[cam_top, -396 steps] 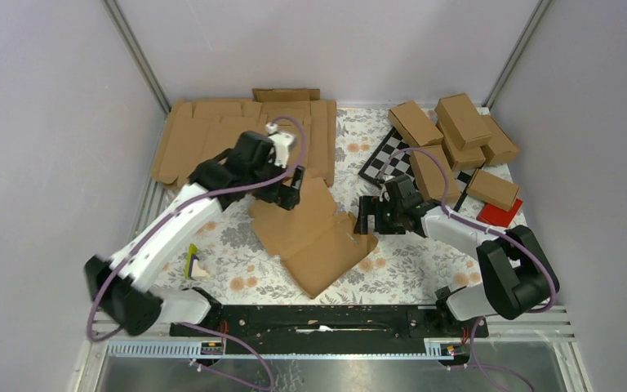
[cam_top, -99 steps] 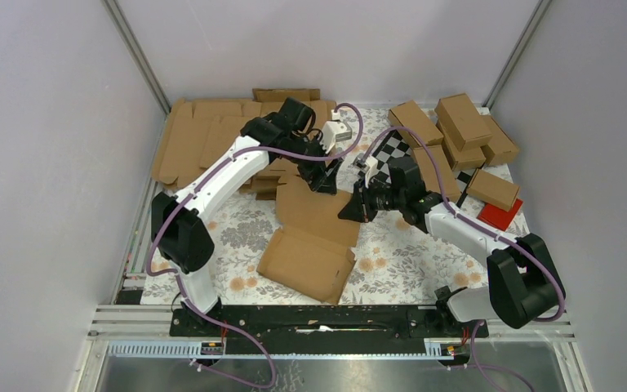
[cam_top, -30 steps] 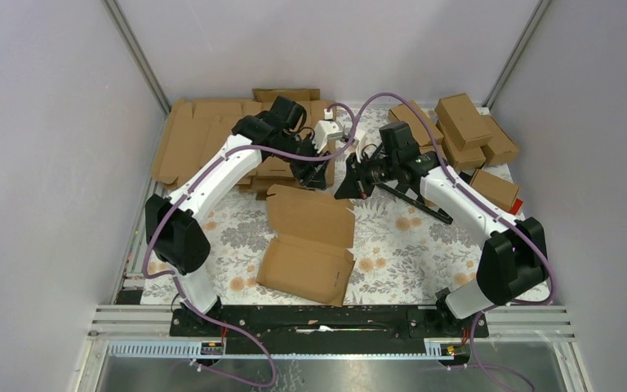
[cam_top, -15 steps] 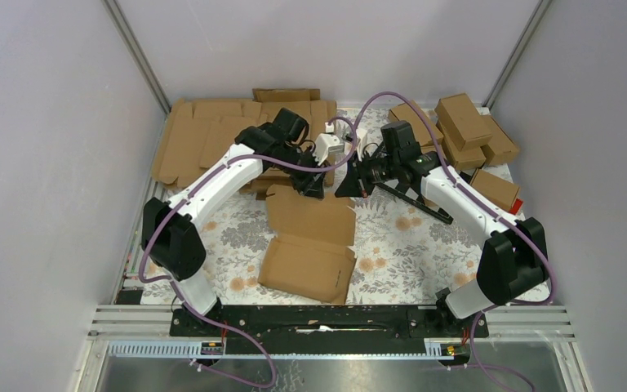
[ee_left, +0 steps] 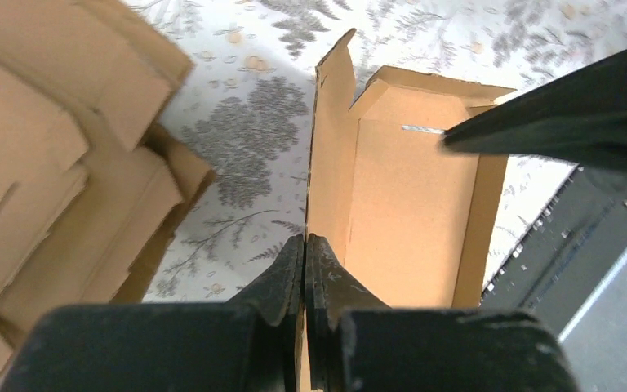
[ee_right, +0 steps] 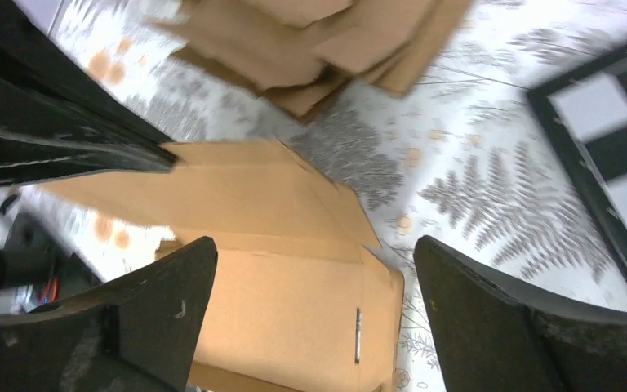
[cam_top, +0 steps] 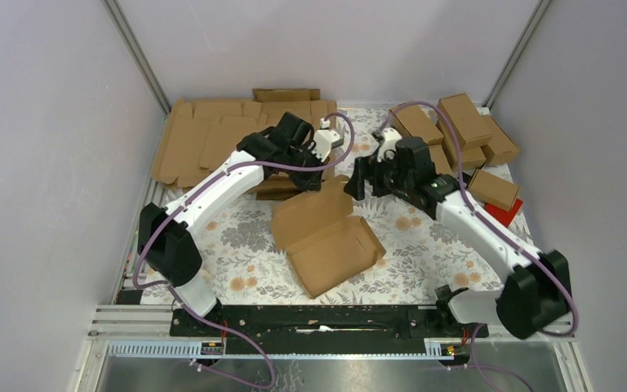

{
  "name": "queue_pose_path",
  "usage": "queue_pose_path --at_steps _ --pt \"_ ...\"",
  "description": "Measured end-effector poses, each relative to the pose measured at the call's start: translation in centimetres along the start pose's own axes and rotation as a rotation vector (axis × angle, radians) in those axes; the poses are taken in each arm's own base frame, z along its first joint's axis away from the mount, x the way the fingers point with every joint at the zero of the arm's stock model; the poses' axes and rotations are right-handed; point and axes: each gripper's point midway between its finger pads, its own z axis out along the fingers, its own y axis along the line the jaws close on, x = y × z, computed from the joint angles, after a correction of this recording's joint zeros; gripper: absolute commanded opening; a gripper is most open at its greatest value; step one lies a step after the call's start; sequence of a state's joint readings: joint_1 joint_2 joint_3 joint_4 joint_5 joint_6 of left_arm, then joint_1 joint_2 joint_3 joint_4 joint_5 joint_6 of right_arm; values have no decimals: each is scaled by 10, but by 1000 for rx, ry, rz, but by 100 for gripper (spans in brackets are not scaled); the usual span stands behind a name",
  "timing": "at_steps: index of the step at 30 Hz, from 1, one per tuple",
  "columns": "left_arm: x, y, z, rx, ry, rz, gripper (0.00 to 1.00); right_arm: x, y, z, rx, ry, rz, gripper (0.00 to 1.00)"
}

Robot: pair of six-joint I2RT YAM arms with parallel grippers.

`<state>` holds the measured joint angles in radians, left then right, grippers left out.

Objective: Fold the paper box

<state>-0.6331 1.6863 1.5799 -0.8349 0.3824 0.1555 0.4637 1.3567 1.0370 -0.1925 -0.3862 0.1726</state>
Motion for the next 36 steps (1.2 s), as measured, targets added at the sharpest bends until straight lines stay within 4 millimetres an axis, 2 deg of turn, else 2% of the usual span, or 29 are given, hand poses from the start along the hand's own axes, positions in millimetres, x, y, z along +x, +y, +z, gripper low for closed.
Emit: queue_pose_path --at_steps 6,10,15,22,25,30,32,36 --pt "3 24 -9 -186 -30 -110 0 6 -36 -47 298 -189 208 100" --pt "13 35 -14 -284 -42 -209 0 32 -55 -61 414 -219 324 100" --pt "25 36 -19 -333 -72 -335 0 78 -65 -53 455 -129 437 100" --pt "23 28 -31 -331 -143 -419 0 143 -58 -27 374 9 606 100" --pt "26 27 -33 -333 -153 -440 0 154 -54 -19 340 45 647 100" --pt "39 27 -25 -330 -134 -485 2 157 -42 -4 250 58 679 93" --pt "42 28 -23 -325 -131 -498 7 161 -38 1 228 81 682 91" --pt "43 28 -23 -302 -131 -521 24 172 -36 9 216 131 688 88"
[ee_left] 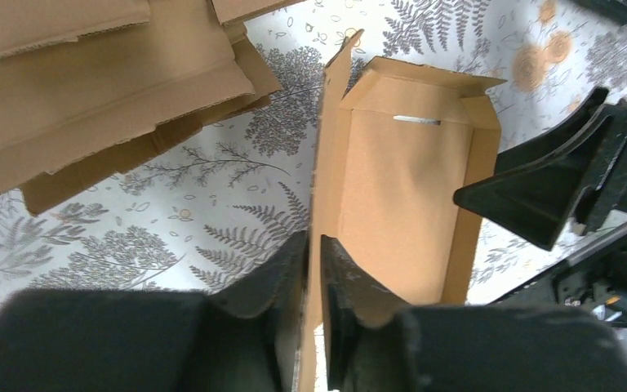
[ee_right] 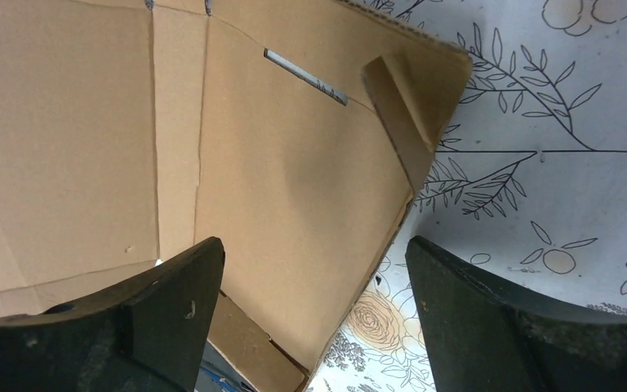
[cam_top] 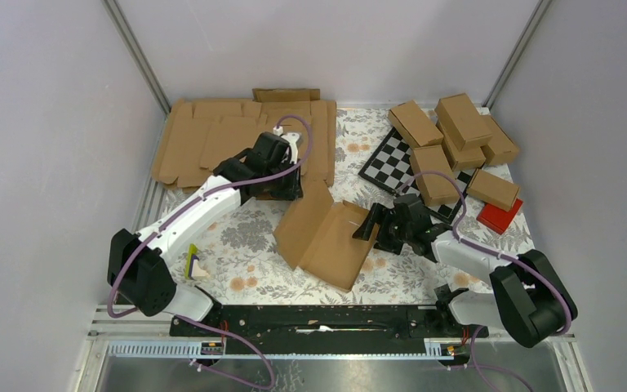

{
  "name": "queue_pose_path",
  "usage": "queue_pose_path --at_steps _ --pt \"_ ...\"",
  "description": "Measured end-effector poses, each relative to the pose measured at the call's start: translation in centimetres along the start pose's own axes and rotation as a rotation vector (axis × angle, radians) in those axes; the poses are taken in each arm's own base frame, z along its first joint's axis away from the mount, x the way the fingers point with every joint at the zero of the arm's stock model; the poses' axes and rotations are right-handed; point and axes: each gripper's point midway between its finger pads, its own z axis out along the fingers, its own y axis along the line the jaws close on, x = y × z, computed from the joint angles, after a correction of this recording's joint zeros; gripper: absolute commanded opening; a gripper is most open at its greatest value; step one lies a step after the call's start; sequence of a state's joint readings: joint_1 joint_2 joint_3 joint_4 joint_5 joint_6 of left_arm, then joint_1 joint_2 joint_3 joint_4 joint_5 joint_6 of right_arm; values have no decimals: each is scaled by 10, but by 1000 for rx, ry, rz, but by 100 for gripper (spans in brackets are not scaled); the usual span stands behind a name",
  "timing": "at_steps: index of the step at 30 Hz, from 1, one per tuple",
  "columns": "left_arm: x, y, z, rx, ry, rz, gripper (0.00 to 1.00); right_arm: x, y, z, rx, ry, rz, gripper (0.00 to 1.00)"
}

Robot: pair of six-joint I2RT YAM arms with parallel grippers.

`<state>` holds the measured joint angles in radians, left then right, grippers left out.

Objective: Fold the paper box

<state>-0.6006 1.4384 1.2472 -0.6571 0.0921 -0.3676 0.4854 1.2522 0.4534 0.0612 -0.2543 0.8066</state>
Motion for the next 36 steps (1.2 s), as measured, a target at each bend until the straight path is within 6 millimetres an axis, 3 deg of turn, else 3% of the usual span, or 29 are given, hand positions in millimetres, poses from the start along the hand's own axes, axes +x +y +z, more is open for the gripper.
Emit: queue_pose_path --at_steps 4,10,16,23,28,32,36 --pt "2 1 1 15 14 -19 37 0 -1 1 0 2 -11 84" --pt "17 -4 8 64 80 -30 38 0 -1 1 0 1 -33 75" --pt "41 -5 21 95 169 -55 11 1 -4 4 6 8 -45 67" --pt "40 -26 18 207 180 -80 6 0 -3 4 4 8 -49 65" --pt "39 -42 15 280 184 -83 6 -3 3 5 -6 7 -63 75" --pt "38 -53 13 327 185 -79 6 -2 3 8 -2 30 -77 98" --pt "39 -53 14 322 186 -78 7 -8 9 8 2 28 -100 100"
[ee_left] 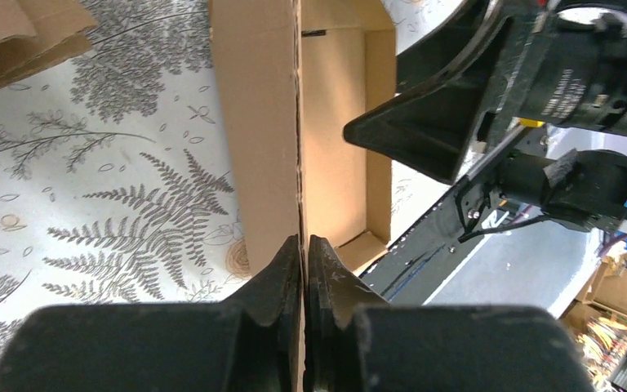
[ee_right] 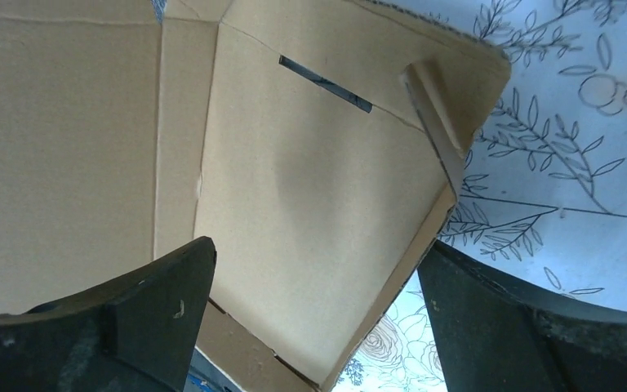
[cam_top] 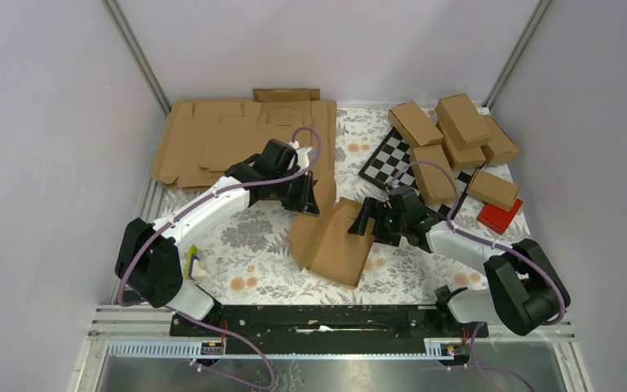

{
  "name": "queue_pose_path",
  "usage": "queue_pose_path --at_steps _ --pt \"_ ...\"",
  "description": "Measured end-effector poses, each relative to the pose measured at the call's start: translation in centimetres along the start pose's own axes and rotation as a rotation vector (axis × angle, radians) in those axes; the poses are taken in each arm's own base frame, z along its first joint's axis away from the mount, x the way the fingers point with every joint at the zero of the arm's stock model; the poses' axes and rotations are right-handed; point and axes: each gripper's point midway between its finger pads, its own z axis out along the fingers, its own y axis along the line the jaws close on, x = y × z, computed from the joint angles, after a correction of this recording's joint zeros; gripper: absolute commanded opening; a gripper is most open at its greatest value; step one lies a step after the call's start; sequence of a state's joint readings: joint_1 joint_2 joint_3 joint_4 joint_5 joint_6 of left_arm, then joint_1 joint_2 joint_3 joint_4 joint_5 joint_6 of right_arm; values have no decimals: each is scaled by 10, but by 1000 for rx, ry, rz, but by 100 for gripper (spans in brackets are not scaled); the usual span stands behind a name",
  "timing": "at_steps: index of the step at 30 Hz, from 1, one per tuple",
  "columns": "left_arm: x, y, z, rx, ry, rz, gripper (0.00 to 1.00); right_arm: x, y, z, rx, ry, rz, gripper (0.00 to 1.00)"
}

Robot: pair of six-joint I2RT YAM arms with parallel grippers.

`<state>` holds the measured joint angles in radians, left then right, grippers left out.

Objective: Fold the paper box

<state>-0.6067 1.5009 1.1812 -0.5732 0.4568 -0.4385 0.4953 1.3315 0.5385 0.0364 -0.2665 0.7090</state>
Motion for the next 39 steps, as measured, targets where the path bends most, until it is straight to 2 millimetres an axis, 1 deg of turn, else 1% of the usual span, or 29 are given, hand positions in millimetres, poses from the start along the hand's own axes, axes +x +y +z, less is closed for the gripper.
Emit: queue_pose_path --at_steps 5,10,15,23,28,31,36,39 --pt "2 11 0 -63 0 -9 7 -14 -3 -2 57 -41 -18 100" --pt "4 22 -1 -126 -3 -15 6 -33 -7 -7 115 -89 -4 100" --pt "5 27 0 -168 -8 -15 4 -53 -22 -11 163 -155 119 100" --pt "6 25 2 -194 -16 4 4 -75 -41 -18 244 -276 336 100" --pt "5 24 2 -202 -20 8 3 -86 -48 -22 262 -326 425 100" --pt "3 22 1 -201 -24 14 3 -89 -51 -19 264 -334 464 100" --pt "2 18 1 -202 -24 20 3 -85 -63 -3 294 -306 528 100" --pt "3 18 2 -210 -24 19 3 -92 -56 2 251 -315 540 100"
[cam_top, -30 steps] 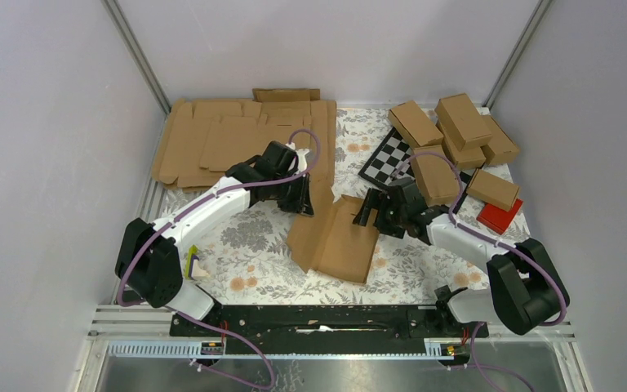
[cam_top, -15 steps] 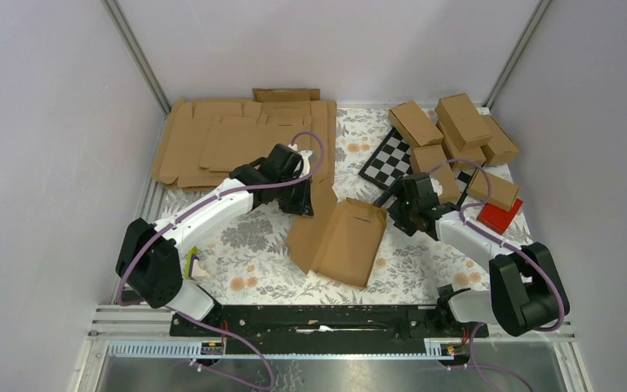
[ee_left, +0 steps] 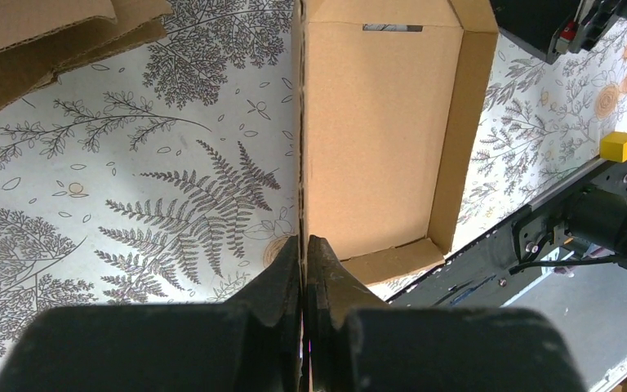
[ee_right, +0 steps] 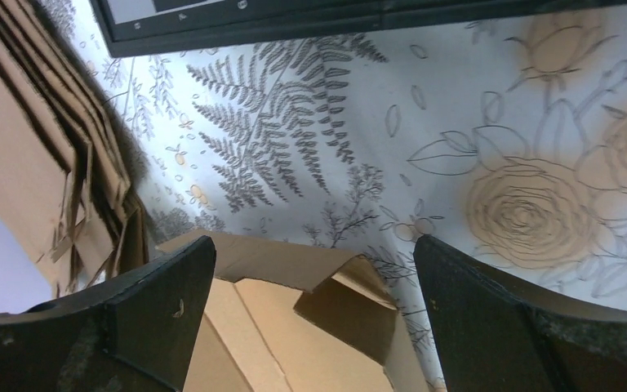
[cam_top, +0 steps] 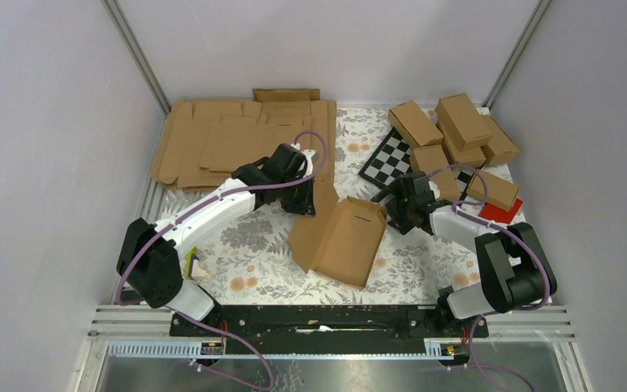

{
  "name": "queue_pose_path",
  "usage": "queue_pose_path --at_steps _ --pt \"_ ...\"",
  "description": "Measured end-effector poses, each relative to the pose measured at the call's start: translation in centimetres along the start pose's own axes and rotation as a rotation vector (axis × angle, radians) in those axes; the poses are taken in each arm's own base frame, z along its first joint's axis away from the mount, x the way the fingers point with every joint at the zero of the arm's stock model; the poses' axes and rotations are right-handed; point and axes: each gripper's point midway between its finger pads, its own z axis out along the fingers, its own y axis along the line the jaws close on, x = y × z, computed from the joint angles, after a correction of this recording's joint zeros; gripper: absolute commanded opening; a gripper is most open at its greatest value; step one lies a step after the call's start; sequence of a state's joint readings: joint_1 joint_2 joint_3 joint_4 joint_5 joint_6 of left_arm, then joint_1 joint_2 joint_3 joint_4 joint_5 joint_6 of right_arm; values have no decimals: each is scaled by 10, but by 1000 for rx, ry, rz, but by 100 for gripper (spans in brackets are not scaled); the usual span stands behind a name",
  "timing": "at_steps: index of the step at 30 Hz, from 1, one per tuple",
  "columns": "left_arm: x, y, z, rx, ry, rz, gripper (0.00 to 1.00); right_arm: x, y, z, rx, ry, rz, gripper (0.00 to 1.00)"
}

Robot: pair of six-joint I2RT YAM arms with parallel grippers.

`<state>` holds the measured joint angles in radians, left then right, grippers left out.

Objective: Fold the paper box

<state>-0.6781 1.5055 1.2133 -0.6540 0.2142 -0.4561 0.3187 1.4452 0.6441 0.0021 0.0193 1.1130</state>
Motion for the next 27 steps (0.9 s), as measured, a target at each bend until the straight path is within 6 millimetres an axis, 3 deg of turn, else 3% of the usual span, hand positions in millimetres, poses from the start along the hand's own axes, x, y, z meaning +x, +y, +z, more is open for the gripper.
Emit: queue_pose_path --at_steps 7,11,27 --pt "2 -4 1 -7 -1 -4 2 11 15 1 -79 68 -15 84" --pt "4 -6 2 -5 1 -8 2 19 8 -2 -102 90 -29 72" --pt "2 -14 2 20 -5 -19 1 41 15 -14 -213 203 -174 56"
